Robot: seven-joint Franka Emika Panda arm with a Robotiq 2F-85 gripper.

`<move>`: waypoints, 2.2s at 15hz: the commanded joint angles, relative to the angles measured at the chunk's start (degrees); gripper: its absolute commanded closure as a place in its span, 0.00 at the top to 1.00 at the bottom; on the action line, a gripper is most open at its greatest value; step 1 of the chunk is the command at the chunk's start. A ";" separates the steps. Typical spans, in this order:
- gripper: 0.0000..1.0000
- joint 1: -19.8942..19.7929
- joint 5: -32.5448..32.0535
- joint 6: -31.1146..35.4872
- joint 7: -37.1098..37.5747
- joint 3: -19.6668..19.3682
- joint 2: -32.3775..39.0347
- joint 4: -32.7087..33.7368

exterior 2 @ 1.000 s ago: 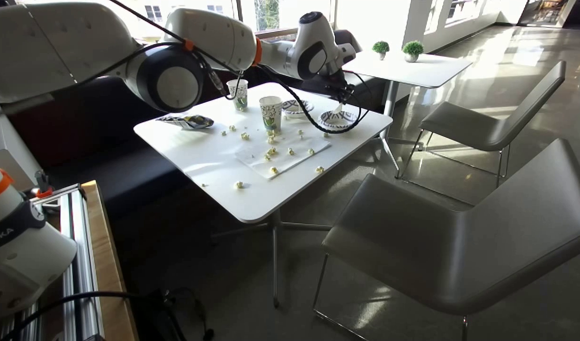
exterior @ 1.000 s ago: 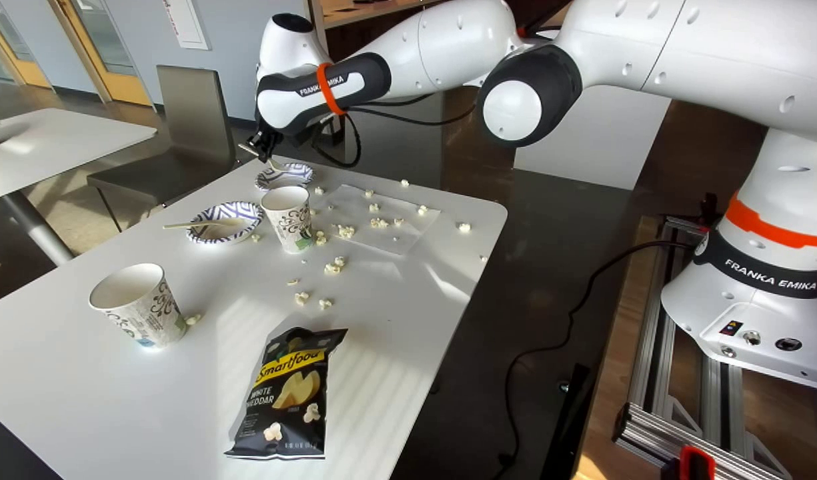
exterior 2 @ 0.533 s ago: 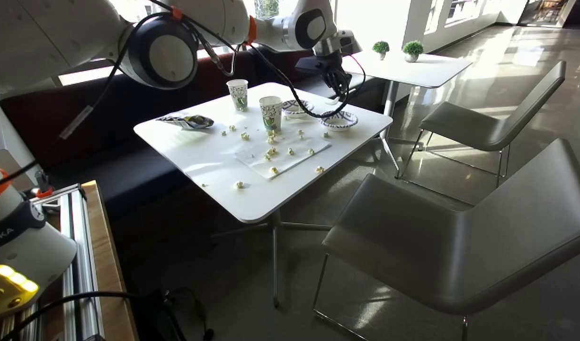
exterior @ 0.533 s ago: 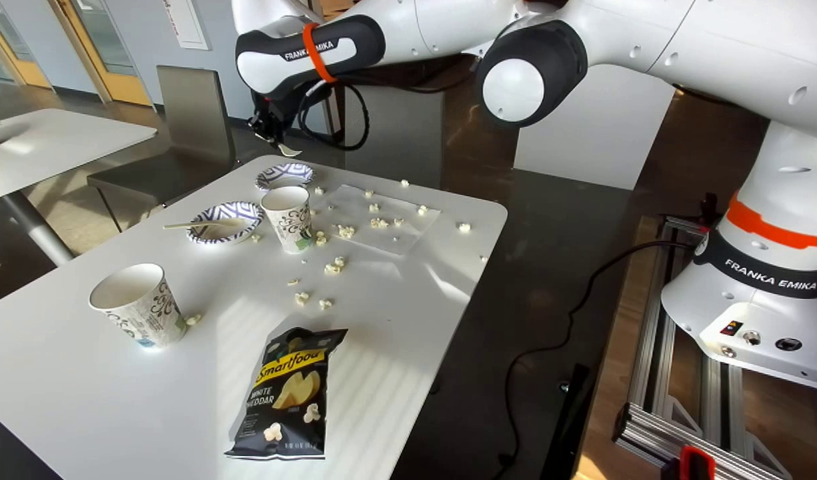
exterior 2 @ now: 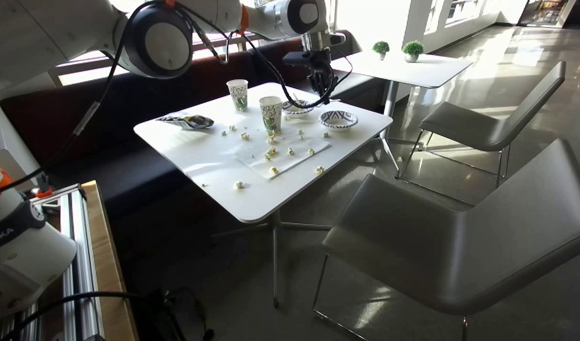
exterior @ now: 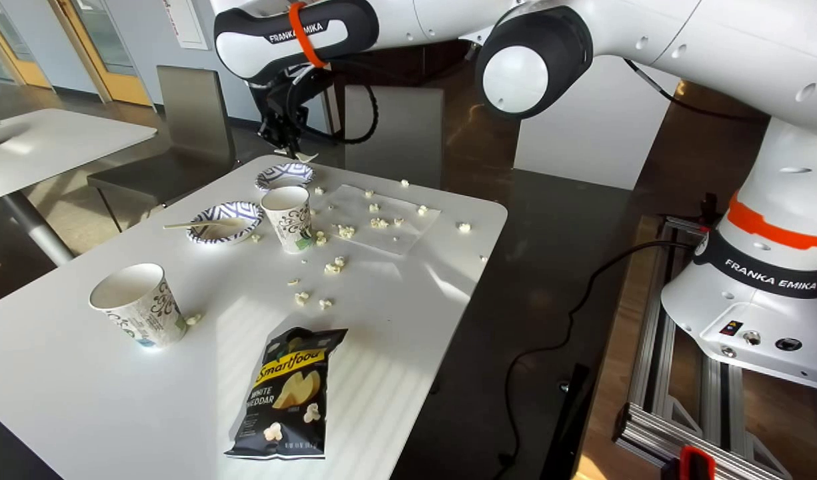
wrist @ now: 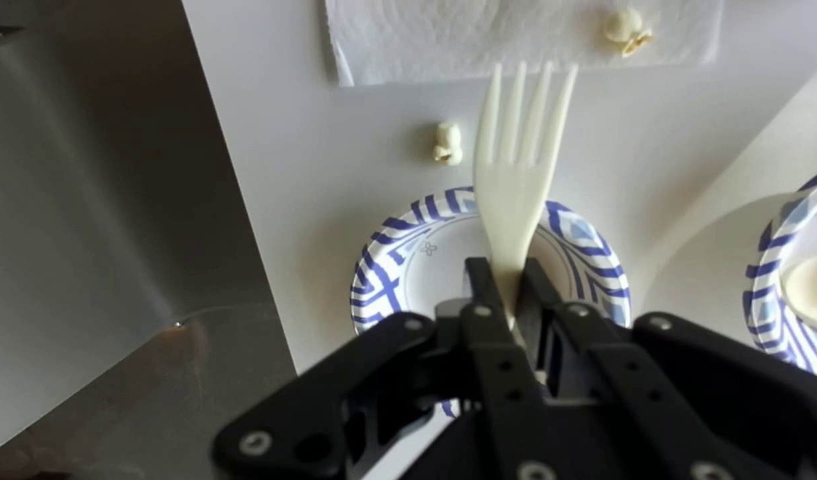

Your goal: Pick up the plastic fork from the paper bowl and place it on the white paper towel on the table

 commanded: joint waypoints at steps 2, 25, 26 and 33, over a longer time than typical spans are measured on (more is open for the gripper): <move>0.03 0.03 -1.16 -3.05 -1.94 0.21 -0.86 -1.83; 0.03 -2.03 4.24 -42.47 4.01 4.34 1.30 -1.15; 0.03 -2.14 4.81 -44.56 4.03 4.83 1.41 -1.07; 0.03 -2.12 5.43 -42.78 5.32 4.91 3.66 0.51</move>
